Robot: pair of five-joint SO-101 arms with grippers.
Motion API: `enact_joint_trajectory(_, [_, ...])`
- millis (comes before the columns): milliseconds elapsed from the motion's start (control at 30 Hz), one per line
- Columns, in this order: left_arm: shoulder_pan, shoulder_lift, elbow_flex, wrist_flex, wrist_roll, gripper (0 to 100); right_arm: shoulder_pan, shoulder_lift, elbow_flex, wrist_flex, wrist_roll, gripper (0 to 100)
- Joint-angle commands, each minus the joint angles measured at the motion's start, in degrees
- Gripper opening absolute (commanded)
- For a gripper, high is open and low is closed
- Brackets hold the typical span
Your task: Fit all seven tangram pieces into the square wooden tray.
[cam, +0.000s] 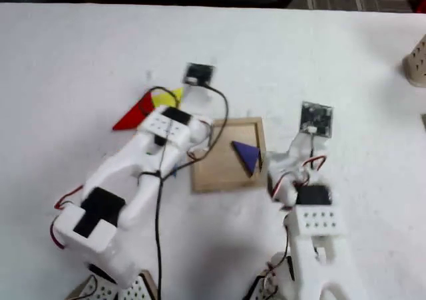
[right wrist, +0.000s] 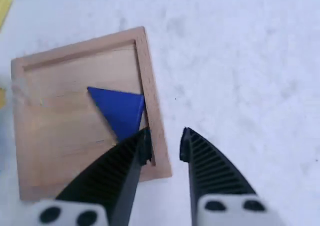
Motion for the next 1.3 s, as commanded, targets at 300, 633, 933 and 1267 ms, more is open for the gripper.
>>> enact_joint_trajectory(300, [-0.75,-3.65,-0.44,-2.46,-0.09,2,-18.51,1.63,4.13,-3.21,0.70,9.1])
enact_joint_trajectory(633, [-0.66,-3.65,0.00,-2.37,-0.09,2,-9.98,20.62,-3.60,-8.31,1.32,1.5])
enact_joint_trajectory(933, [-0.75,-3.65,0.00,-2.37,-0.18,2,-7.87,27.21,-6.51,-13.67,1.23,1.9])
enact_joint_trajectory(1267, [-0.84,-3.65,0.09,-2.29,-0.44,2,-5.32,42.77,-17.58,-17.80,1.23,2.0])
